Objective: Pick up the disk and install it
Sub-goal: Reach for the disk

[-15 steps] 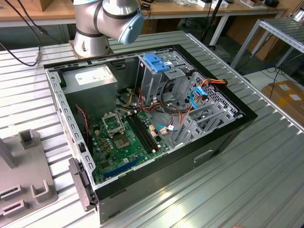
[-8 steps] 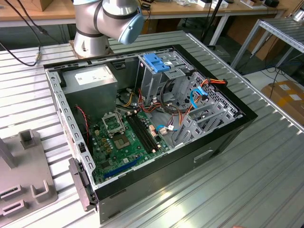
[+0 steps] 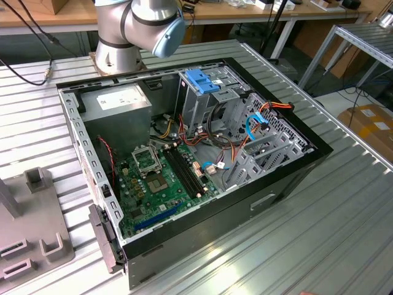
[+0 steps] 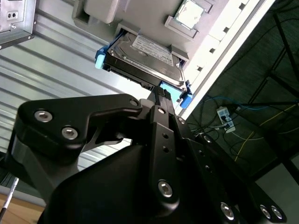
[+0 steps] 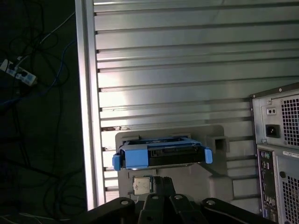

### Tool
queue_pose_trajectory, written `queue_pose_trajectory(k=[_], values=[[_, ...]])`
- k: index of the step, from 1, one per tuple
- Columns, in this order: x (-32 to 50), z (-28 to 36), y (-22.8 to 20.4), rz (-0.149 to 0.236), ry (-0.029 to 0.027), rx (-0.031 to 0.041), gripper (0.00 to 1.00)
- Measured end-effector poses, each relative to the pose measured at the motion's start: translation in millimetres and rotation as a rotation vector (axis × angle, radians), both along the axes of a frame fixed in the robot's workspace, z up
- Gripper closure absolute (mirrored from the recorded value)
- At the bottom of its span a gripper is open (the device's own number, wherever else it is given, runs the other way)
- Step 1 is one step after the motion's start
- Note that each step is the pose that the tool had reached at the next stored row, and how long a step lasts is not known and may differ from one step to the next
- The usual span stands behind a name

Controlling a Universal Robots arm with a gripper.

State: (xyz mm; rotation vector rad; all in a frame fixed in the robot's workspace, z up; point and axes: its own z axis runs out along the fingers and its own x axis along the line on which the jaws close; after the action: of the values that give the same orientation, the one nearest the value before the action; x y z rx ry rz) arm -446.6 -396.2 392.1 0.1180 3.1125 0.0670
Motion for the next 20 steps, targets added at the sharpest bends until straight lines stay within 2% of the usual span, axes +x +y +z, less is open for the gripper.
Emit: queue_pose_trajectory(k=[14,17,20], values=[[-3.1,-0.1,0.4,0.000,-0.0001,0.0000,0.89],[-8.3,-0.6,3.1,0.000,0.0000,-0.0001,0.89],[-9.7,-0.7,3.6,0.000,-0.0001,0.0000,0.89]])
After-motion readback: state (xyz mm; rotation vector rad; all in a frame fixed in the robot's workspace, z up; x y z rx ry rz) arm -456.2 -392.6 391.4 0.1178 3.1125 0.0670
